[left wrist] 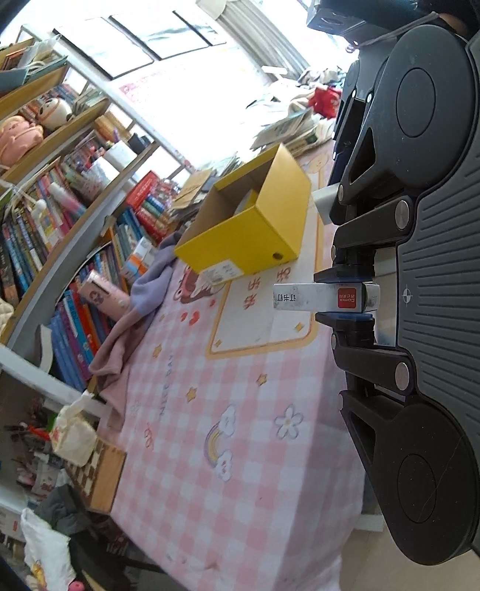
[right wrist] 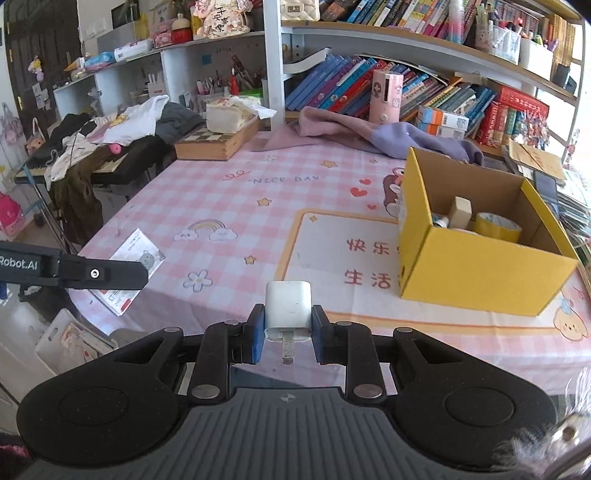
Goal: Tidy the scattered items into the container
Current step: 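Lift and carry the charger and medicine box toward the yellow box with both tools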
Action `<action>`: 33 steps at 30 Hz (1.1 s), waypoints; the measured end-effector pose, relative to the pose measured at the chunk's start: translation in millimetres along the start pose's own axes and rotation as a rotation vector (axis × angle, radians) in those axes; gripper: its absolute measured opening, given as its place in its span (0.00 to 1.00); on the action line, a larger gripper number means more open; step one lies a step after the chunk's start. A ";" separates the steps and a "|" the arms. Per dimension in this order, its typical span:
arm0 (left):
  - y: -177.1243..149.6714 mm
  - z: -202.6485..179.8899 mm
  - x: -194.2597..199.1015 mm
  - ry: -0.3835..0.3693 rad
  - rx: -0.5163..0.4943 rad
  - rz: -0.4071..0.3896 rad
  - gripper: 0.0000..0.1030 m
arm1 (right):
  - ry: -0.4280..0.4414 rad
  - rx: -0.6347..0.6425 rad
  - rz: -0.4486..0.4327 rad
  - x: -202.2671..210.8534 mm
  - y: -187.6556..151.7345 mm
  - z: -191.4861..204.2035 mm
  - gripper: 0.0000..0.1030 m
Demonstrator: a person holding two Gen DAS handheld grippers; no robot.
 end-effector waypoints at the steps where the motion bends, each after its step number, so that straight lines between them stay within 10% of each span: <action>1: -1.8 -3.2 -1.0 -0.010 -0.006 0.006 0.12 | -0.008 -0.007 -0.002 3.1 -2.2 -1.9 0.23; 33: -50.8 -150.9 -66.1 -0.292 -0.258 0.228 0.13 | -0.334 -0.329 -0.058 117.5 -91.2 -105.0 0.23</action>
Point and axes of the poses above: each gripper's, at about its wrist camera, not at the fingertips, and x roughly against the way its jaws point, z to its left, y to its top, the point moved 5 cm from there along -x, roughly the way its jaws point, and after that the axes turned 11 degrees about y, right-handed, at the moved point
